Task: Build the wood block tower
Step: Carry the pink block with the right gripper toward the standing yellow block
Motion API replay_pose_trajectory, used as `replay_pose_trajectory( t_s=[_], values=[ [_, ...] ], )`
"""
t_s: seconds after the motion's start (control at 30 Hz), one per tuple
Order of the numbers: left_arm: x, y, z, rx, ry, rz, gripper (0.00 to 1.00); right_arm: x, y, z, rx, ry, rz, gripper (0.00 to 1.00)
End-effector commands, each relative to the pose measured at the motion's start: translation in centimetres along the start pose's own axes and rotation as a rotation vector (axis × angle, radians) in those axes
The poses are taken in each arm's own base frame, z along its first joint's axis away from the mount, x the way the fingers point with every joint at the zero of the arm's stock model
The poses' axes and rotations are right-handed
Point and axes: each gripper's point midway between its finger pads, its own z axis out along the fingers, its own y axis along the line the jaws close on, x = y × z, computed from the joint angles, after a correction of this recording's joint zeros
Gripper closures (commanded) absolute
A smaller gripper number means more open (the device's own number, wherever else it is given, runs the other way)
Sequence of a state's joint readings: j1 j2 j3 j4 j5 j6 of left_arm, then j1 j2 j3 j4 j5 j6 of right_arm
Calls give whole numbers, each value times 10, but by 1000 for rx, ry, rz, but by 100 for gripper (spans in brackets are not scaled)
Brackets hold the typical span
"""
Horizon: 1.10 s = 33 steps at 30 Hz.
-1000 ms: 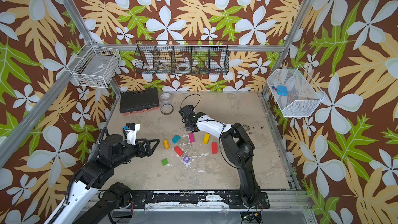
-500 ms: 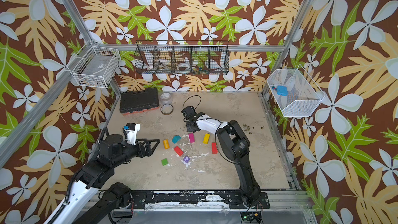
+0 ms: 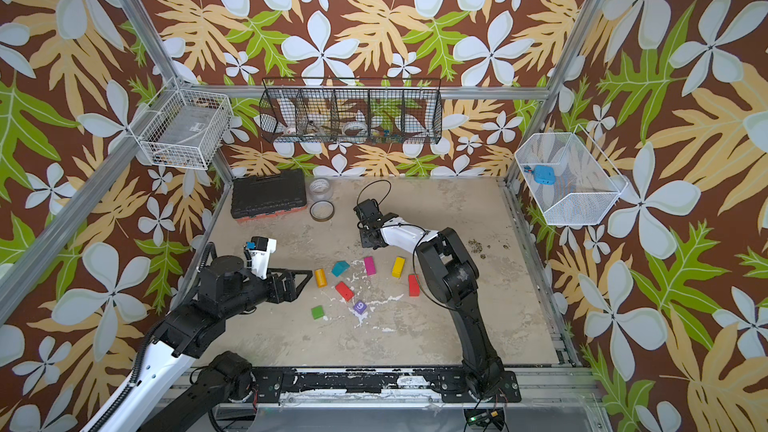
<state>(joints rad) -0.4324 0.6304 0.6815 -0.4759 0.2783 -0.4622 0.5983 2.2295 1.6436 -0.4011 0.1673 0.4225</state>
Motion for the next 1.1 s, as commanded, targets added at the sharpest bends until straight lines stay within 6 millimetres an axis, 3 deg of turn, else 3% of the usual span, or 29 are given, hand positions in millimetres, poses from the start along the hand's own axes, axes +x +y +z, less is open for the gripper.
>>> replay_pose_trajectory(
  t_s=[0.0,0.2,0.5,1.07],
  values=[
    [-2,-13,0,73,-2,35,0,19,-10,10,15,79,-15,89],
    [-2,-11,1,60,-2,29,0,18,-17,16,40,95,-19,89],
    [-3,-7,1,37,-6,22,0,28,-16,8,16,144,27,91],
    [-4,-5,-1,22,-19,18,0,33,-49,7,163,133,18,87]
  ],
)
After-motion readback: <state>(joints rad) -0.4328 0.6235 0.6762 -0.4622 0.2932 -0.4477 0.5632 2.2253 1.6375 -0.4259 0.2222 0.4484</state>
